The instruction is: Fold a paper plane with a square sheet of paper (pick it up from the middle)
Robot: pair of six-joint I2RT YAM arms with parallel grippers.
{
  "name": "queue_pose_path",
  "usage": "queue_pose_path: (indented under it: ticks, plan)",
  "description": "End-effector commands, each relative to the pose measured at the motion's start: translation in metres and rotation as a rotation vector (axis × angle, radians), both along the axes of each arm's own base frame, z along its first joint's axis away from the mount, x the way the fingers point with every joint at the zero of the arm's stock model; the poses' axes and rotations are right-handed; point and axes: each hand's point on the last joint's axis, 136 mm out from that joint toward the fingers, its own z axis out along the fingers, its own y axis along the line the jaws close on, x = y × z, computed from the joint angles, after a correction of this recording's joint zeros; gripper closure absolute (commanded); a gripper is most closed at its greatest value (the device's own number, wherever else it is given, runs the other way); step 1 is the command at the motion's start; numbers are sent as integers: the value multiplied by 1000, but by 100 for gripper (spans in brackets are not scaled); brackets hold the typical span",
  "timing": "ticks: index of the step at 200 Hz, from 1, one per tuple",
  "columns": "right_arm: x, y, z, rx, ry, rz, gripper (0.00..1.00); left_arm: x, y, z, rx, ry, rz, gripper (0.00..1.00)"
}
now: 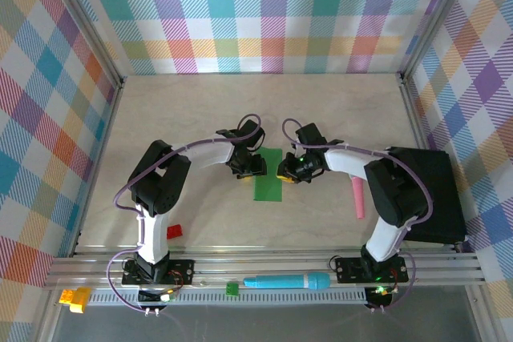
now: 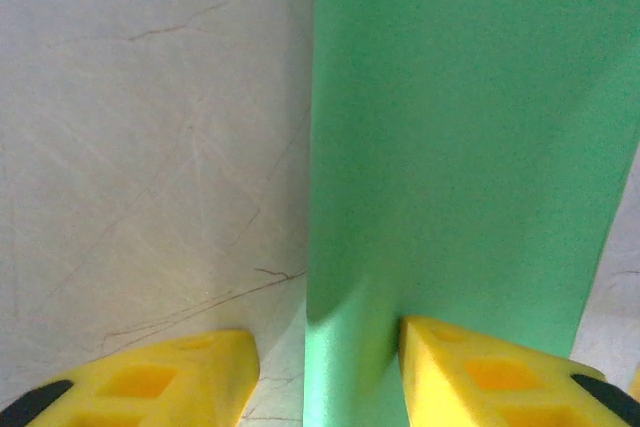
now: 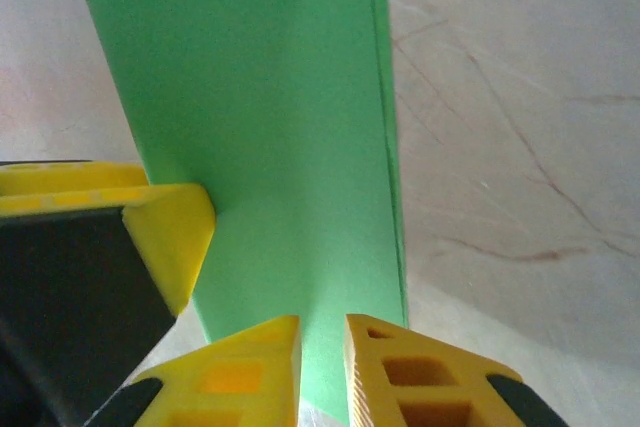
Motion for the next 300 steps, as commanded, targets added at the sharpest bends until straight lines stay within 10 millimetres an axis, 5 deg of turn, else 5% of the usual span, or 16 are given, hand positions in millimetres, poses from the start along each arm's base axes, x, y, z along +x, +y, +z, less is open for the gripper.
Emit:
queue_pose_path:
  ticks: [1, 191, 273, 300]
  plan:
    - [11, 12, 7, 29, -23, 15, 82, -41, 21, -81, 133, 153, -57, 54]
    - [15, 21, -3, 42, 3, 64, 84, -42, 19, -90, 152, 170, -66, 53]
    - [2, 8, -33, -26, 54, 64, 88, -44, 20, -89, 149, 172, -63, 53]
    - [-12, -6, -57, -93, 91, 64, 89, -40, 9, -71, 92, 162, -76, 53]
